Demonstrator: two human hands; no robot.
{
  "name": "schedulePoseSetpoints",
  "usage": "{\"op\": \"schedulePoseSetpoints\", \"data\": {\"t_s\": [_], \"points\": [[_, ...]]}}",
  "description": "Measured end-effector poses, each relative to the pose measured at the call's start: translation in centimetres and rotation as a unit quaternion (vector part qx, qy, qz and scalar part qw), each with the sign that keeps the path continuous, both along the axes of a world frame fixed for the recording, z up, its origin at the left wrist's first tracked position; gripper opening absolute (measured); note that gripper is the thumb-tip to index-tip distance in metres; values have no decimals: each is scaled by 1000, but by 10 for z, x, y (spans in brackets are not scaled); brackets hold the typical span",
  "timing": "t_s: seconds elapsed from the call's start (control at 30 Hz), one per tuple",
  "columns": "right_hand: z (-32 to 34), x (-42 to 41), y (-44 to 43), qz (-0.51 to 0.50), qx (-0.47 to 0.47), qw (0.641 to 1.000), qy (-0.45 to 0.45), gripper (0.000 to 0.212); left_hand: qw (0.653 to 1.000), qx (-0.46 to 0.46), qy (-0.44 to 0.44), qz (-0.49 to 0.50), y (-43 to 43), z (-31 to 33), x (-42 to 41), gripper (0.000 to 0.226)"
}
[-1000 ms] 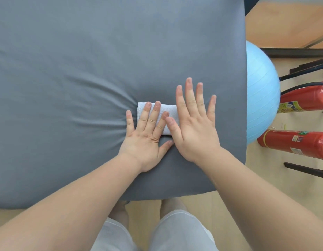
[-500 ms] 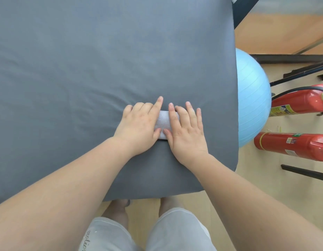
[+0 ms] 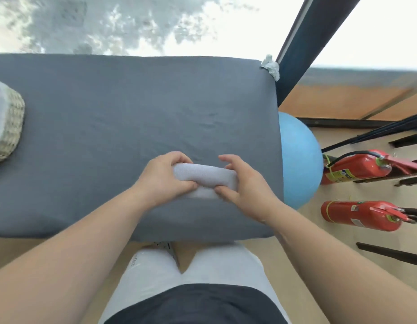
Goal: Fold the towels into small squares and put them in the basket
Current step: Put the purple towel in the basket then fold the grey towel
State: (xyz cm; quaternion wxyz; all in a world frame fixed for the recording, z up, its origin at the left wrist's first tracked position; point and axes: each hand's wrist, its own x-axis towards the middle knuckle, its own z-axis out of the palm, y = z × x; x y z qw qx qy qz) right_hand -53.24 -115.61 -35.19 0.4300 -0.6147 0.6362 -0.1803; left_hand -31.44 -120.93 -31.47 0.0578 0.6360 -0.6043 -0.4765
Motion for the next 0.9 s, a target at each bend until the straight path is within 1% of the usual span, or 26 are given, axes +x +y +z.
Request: {"op": "schedulePoseSetpoints", "data": {"t_s": [0.07,0.13,0.23,0.33,0.43,0.57,0.7,0.8,0.9], "points": [[27,3,7,-65,-3,996,-67,65,993,-4,79,85,14,24,13,47],[53,16,10,-103,0,986,-132,60,976,-5,156,151,26,46,28,54],[78,42,7,-126,-2,973,-192,53,954,-18,216,205,34,69,49,55],[90,71,0,-133,2,971,-201,55,943,-34,232,237,30,82,74,52],[98,103,-9,-158,-5,972,-173,56,934,-41,242,257,18,84,104,47],[107,160,-26,-183,-17,971,-156,51,931,-31,261,254,0,80,159,46],[112,234,-47,-204,-13,966,-156,51,932,-22,275,234,-18,78,239,47],[116,300,-55,-229,-6,959,-165,43,940,-7,273,206,-31,81,306,47],[118,360,-58,-236,-3,956,-175,30,948,-7,255,190,-42,83,365,45]]}}
